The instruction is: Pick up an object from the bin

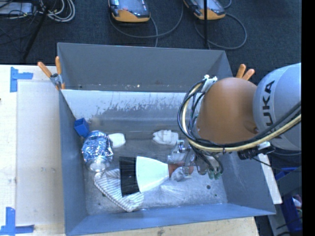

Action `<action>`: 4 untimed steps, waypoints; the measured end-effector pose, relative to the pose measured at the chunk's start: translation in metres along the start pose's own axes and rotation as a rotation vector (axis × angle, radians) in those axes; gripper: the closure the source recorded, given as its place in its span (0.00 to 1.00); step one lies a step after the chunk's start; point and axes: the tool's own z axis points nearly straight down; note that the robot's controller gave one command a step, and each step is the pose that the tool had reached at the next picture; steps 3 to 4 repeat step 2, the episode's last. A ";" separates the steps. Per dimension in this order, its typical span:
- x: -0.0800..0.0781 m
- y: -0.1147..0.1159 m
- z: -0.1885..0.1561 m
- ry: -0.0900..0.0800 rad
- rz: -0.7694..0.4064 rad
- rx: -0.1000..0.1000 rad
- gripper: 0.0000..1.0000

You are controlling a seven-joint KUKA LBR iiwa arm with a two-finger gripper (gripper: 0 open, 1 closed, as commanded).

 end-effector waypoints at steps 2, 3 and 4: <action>-0.005 0.006 -0.032 0.008 -0.054 0.001 1.00; -0.005 0.006 -0.032 0.008 -0.054 0.001 1.00; -0.005 0.006 -0.032 0.008 -0.054 0.001 1.00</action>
Offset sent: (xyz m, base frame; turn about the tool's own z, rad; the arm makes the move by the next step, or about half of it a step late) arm 0.0210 0.0201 0.1114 -0.1711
